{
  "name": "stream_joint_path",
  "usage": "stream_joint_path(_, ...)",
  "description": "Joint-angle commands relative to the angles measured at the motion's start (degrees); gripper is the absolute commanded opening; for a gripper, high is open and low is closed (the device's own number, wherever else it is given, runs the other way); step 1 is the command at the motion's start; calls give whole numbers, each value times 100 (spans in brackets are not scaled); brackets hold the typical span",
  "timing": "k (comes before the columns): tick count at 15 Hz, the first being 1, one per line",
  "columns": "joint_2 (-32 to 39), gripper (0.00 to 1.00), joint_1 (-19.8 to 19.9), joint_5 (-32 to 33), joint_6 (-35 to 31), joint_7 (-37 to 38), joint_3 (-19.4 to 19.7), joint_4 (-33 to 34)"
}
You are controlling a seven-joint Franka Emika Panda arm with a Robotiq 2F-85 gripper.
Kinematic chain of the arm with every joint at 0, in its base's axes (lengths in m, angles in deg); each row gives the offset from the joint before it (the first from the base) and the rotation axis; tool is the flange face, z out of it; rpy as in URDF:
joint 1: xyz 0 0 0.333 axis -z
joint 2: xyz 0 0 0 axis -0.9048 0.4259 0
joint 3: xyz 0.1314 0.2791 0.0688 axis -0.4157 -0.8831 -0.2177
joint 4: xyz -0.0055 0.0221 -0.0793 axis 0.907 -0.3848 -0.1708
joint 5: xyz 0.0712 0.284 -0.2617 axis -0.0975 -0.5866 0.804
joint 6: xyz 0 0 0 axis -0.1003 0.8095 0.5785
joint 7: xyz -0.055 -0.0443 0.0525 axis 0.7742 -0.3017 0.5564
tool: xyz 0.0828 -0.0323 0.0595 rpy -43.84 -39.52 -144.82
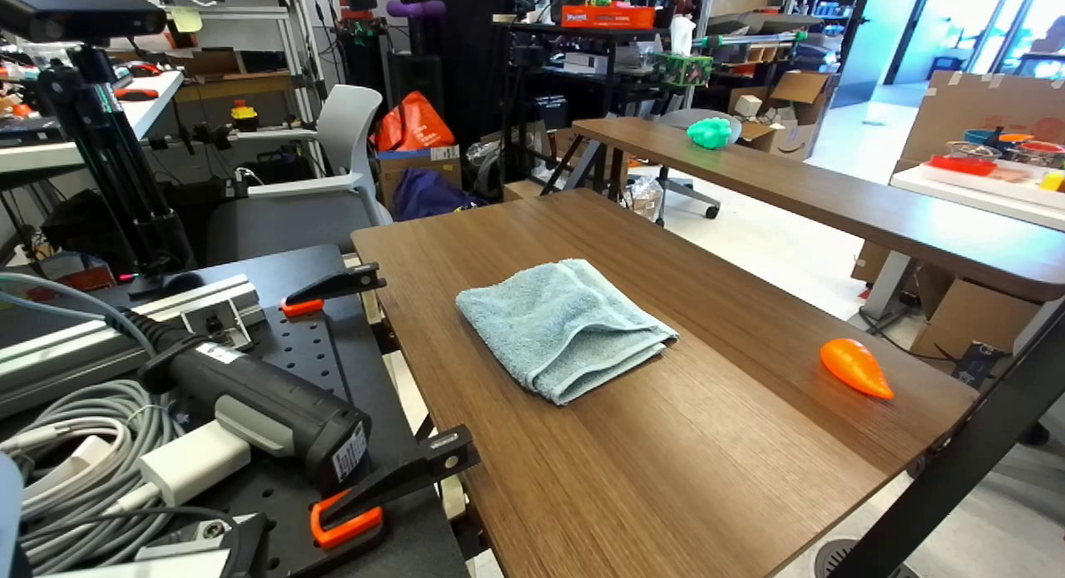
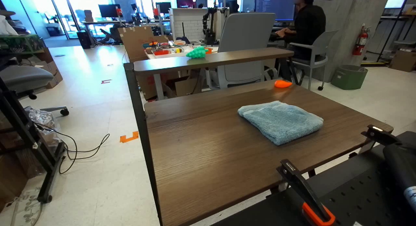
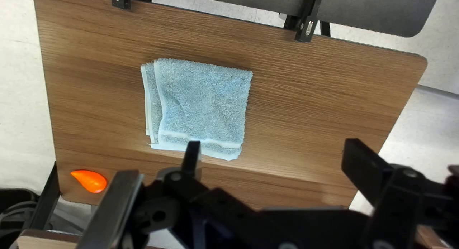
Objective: Wipe the table with the towel
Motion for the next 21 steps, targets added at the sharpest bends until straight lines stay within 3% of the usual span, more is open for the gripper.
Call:
stream_joint_path(1, -2, 100, -7, 4, 15, 4, 6, 8)
stream_joint_path(18, -2, 100, -7, 4, 15, 4, 6, 9)
stream_joint_path(21, 100, 100, -145, -598, -641, 427, 49, 72)
